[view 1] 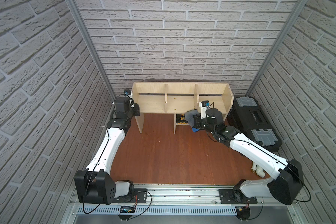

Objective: Wipe the bookshelf clean with a cloth
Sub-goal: Wipe the dust from the shelf.

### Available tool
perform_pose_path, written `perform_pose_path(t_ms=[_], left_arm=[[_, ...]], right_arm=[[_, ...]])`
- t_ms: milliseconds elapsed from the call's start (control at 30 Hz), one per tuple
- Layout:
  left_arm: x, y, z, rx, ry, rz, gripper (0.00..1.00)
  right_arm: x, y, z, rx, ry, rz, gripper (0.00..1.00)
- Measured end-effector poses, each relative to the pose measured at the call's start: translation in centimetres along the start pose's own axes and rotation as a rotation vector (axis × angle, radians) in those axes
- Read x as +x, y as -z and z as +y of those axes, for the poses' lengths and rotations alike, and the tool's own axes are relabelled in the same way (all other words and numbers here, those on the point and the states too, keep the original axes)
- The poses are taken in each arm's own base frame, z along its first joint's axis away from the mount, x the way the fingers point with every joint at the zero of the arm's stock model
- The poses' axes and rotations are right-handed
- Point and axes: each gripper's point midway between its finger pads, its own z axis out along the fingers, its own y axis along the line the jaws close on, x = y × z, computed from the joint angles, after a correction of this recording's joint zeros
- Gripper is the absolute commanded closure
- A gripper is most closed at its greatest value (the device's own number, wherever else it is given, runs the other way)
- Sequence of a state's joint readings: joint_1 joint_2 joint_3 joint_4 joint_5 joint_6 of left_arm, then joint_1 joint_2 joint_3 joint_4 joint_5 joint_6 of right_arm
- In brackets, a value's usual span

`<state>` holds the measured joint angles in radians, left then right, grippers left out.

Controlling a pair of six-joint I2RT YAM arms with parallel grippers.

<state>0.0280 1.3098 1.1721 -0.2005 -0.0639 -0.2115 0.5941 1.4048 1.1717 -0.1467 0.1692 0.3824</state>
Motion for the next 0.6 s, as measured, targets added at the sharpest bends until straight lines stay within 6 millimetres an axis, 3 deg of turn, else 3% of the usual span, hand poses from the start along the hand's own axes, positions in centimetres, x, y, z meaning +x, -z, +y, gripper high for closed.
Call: perform_pose_path(t_ms=[167,300,400,600], left_arm=[[0.0,0.0,0.0,0.0,-0.001,0.0,1.0],[0.0,0.0,0.0,0.0,-0.001,0.0,1.0],[0.0,0.0,0.0,0.0,-0.001,0.0,1.0],[0.0,0.0,0.0,-0.001,-0.001,0.0,1.0]], right_arm=[[1.2,-2.1,4.2,-0.049,0.055,0.035,0.97],[1.5,-1.6,4.1,-0.015,0.083,0.026,0.97],[1.1,-0.1,1.2,0.058,0.078,-0.003,0.97],[-2.1,5.9,-9.1,0.292,-0.016,-0.127,0.97]])
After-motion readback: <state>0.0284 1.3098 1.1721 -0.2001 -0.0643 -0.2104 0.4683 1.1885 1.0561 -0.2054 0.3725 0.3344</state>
